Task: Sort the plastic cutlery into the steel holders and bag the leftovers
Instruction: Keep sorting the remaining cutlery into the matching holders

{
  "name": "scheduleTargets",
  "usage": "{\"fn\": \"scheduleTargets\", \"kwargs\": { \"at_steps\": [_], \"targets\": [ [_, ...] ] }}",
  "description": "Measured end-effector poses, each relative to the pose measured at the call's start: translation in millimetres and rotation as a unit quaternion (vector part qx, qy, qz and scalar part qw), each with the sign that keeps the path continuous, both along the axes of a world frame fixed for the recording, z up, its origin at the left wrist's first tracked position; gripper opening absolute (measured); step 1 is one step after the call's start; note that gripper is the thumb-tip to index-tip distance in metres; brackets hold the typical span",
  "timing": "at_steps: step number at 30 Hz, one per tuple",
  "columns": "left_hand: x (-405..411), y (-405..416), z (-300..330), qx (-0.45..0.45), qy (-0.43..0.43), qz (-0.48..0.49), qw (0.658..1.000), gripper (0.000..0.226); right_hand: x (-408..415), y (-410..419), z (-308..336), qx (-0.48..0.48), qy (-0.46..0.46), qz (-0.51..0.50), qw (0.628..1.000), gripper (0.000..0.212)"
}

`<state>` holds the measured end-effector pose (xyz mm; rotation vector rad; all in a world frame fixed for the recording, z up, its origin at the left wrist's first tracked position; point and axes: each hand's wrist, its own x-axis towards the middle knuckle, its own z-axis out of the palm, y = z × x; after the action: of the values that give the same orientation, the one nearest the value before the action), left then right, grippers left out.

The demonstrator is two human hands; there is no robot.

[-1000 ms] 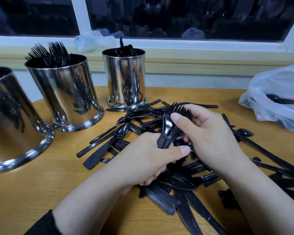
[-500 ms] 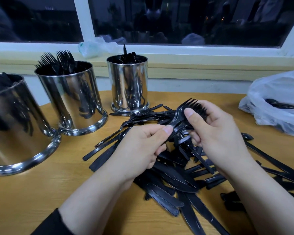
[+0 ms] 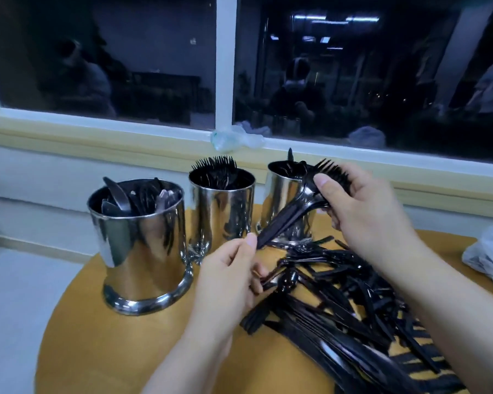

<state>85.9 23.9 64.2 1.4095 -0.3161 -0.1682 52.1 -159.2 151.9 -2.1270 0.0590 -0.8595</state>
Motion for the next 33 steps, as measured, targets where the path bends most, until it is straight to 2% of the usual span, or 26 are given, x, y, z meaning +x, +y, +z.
{"fn": "scheduleTargets", "kwargs": {
  "at_steps": [2, 6, 10, 17, 23, 25, 28, 33],
  "targets": [
    [7.6, 13.0, -0.8, -0.012, 0.016, 0.013, 1.0, 0.033, 20.2, 9.8, 16.3, -0.033, -0.023, -0.012, 0.999, 0.025],
    [20.9, 31.8, -2.5, 0.003, 0.025, 0.009, 1.0, 0.028, 57.6, 30.8, 50.1, -0.108, -0.071, -0.049, 0.99, 0.024],
    [35.3, 47.2, -3.4, 0.022, 0.022, 0.019, 0.999, 0.025, 91.8, 44.1, 66.7, -0.153, -0.068, -0.072, 0.983, 0.022],
    [48.5, 62.7, -1.7, 0.012, 0.028, 0.032, 0.999, 0.026, 130.4, 60.9, 60.1, -0.224, -0.013, -0.093, 0.97, 0.022],
    [48.9, 62.1, -1.8, 0.002, 0.034, 0.027, 0.999, 0.026, 152.9, 70.6, 40.2, -0.312, 0.126, -0.068, 0.939, 0.031],
    [49.2, 62.4, -2.0, 0.001, 0.033, 0.027, 0.999, 0.025, 154.9, 70.1, 33.1, -0.315, 0.141, -0.057, 0.937, 0.036],
    [49.9, 61.2, -1.7, 0.002, 0.035, 0.028, 0.999, 0.026, 148.5, 65.1, 28.6, -0.296, 0.104, -0.051, 0.948, 0.046],
    [46.0, 55.5, -2.2, 0.019, 0.031, 0.016, 0.999, 0.026, 130.2, 44.1, 19.0, -0.255, 0.099, -0.059, 0.96, 0.04]
  ]
}}
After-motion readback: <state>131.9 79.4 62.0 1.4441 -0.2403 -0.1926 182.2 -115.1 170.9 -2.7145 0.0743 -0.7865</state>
